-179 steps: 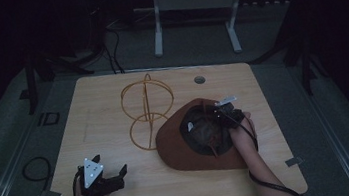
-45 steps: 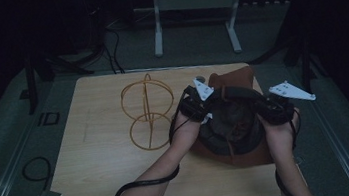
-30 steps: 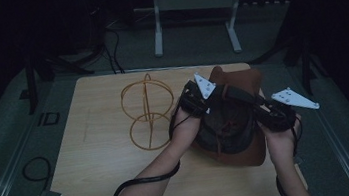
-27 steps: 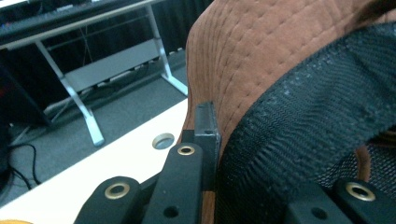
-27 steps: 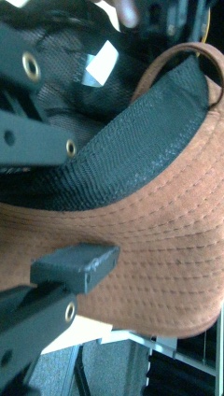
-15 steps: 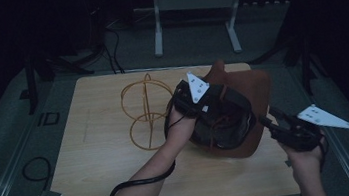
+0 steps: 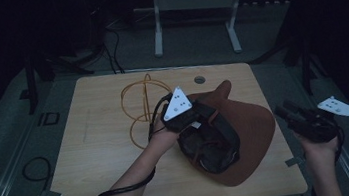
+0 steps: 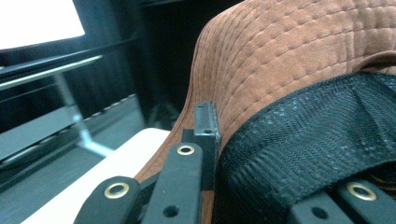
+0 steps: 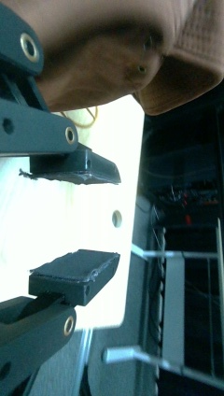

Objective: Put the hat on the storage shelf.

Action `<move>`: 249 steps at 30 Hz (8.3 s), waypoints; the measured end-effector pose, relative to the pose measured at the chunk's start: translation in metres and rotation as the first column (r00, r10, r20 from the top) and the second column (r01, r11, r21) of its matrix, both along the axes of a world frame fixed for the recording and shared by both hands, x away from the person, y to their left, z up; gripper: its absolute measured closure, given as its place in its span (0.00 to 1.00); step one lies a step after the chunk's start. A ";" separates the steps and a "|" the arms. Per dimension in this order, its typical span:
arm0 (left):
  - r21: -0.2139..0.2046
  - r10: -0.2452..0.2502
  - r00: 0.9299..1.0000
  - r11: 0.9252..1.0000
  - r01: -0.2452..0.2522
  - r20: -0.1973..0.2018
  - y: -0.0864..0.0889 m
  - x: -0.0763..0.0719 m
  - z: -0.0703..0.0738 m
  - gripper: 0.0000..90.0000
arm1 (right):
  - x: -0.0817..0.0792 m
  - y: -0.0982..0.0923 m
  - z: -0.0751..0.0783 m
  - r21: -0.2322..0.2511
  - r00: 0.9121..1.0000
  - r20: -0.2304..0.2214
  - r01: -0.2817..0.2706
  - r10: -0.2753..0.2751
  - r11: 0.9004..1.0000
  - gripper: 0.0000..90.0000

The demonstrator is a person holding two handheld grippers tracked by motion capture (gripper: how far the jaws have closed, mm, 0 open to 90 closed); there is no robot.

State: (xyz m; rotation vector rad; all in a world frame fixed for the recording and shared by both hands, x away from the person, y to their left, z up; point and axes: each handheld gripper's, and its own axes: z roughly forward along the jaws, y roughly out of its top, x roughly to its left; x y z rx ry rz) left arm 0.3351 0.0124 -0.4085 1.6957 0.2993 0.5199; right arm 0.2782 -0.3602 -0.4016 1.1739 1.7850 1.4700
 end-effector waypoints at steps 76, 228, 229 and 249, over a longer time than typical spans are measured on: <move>0.050 -0.079 0.997 0.996 0.079 0.015 0.001 -0.032 0.032 0.27 | -0.006 0.105 0.008 -0.053 0.867 0.054 -0.493 0.495 0.869 0.98; -0.025 0.472 0.854 0.872 -0.489 -0.220 0.227 -0.101 -0.157 0.11 | 0.146 0.221 0.022 -0.116 0.849 -0.024 -0.527 0.528 0.842 0.17; -0.023 0.474 0.852 0.871 -0.490 -0.223 0.228 -0.101 -0.157 0.11 | 0.146 0.217 0.020 -0.115 0.852 -0.025 -0.522 0.523 0.845 0.17; -0.014 0.475 0.849 0.871 -0.490 -0.231 0.227 -0.100 -0.159 0.11 | 0.133 0.145 -0.040 -0.137 0.914 -0.084 -0.405 0.396 0.904 0.17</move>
